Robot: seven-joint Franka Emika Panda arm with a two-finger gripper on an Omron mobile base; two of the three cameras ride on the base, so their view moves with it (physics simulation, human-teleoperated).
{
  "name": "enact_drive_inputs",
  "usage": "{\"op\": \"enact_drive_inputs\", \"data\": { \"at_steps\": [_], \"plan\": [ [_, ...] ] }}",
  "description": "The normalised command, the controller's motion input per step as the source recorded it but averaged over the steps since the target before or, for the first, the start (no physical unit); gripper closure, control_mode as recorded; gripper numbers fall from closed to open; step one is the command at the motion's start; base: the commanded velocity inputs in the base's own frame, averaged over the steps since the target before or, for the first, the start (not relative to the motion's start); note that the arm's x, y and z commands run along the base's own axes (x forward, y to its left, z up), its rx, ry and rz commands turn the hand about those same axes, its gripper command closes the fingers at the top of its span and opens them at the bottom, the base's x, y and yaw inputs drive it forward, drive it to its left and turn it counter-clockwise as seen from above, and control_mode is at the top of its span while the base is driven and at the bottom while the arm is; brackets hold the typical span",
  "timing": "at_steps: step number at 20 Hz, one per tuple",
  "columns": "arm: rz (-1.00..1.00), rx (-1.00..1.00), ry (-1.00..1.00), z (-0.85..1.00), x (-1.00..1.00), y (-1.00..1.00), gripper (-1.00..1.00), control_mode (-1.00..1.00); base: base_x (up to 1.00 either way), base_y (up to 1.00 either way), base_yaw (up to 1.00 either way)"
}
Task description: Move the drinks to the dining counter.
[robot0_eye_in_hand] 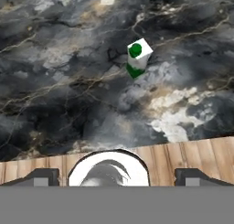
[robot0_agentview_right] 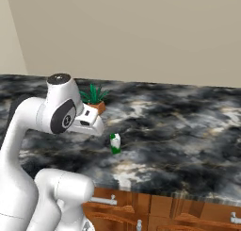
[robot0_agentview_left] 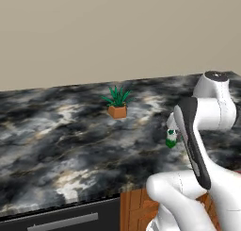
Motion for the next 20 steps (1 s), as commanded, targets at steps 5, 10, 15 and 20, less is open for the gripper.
{"op": "enact_drive_inputs", "data": {
  "at_steps": [5,10,15,20],
  "plan": [
    [0.04,0.02,-0.01,0.01,-0.26,0.08,-1.0,1.0,-0.41,0.4,0.05],
    [0.0,0.0,0.0,0.0,0.0,0.0,-1.0,1.0,-0.35,1.0,0.37],
    [0.0,0.0,0.0,0.0,0.0,0.0,-1.0,1.0,-0.07,0.98,0.63],
    [0.0,0.0,0.0,0.0,0.0,0.0,-1.0,1.0,-0.02,0.08,0.99]
  ]
}}
